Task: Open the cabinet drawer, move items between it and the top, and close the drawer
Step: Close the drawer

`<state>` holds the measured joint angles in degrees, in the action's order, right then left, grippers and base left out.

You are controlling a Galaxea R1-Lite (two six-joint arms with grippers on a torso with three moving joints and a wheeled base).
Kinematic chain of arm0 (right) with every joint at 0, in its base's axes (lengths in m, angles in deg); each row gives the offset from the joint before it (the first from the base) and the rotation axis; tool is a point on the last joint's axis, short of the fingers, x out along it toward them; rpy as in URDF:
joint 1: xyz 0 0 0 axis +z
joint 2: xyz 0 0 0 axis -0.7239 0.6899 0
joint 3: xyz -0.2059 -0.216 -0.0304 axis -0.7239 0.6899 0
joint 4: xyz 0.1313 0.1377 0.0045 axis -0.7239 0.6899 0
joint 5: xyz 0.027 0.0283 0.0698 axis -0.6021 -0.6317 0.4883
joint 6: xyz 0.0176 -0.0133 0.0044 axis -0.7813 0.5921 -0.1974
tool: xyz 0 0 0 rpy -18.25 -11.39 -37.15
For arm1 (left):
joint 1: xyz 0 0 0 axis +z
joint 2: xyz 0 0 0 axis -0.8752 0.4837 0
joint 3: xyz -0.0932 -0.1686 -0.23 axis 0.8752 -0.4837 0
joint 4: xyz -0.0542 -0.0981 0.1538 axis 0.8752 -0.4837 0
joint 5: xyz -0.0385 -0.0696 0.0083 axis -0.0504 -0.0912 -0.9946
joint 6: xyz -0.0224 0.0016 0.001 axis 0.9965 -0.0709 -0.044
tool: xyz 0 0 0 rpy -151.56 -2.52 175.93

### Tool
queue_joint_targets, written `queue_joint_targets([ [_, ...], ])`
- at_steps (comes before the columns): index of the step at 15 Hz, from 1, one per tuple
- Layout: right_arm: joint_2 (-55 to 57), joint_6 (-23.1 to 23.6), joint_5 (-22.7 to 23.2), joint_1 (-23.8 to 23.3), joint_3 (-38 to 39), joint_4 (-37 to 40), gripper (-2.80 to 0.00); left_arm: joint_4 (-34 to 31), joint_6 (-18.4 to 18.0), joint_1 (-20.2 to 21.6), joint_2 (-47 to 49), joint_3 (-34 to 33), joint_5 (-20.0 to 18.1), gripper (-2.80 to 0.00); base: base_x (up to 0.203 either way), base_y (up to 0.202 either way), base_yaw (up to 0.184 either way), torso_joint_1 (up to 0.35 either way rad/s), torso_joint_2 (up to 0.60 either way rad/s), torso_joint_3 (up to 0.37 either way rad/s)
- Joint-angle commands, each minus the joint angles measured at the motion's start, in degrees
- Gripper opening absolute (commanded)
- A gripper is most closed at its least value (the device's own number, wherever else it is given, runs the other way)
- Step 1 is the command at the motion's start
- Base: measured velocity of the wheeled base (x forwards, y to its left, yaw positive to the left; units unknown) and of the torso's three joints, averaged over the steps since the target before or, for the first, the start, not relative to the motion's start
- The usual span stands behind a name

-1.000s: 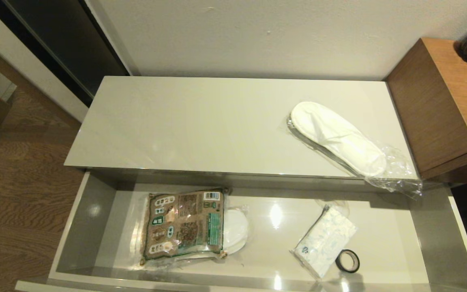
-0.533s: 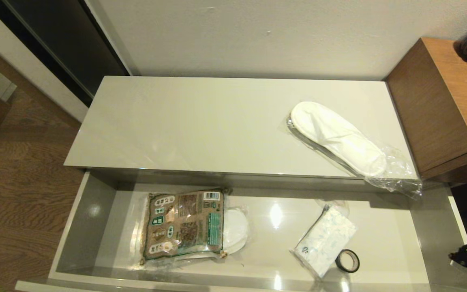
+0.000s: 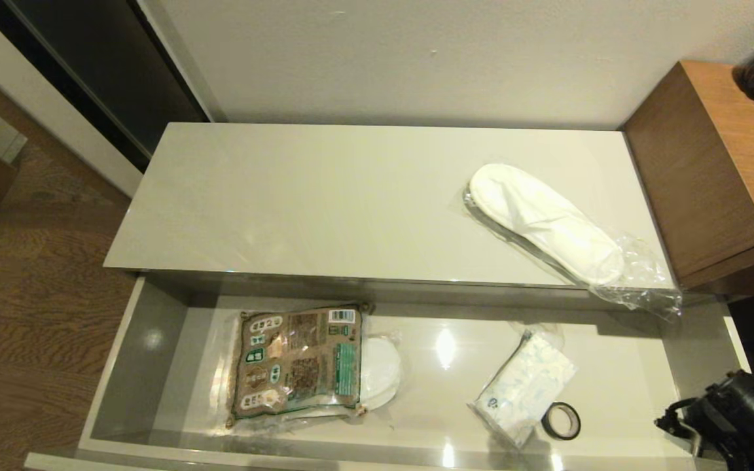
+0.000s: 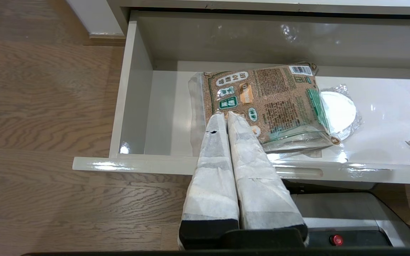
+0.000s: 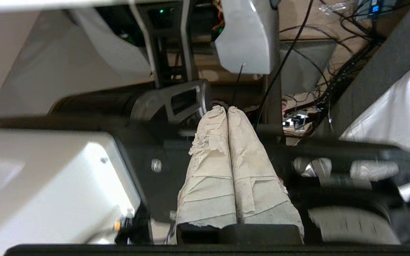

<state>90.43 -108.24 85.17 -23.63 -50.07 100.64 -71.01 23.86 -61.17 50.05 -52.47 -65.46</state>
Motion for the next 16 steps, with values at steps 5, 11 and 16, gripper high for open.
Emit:
queue_joint_targets([
  [5,14.5,-0.7,-0.2,1.1,0.8,-6.6,-2.80,0.0,0.0,0.0,0.1,0.0,0.0,-2.80,0.000,0.000,0.000,0.000,0.00,0.000],
  [11,18.8,-4.2,-0.4,1.4,0.0,-7.9,-2.80,0.0,0.0,0.0,0.1,0.0,0.0,-2.80,0.000,0.000,0.000,0.000,0.00,0.000],
  [16,19.8,-10.7,-3.6,1.8,-0.5,-13.1,-2.80,0.0,0.0,0.0,0.1,0.0,0.0,-2.80,0.000,0.000,0.000,0.000,0.00,0.000],
])
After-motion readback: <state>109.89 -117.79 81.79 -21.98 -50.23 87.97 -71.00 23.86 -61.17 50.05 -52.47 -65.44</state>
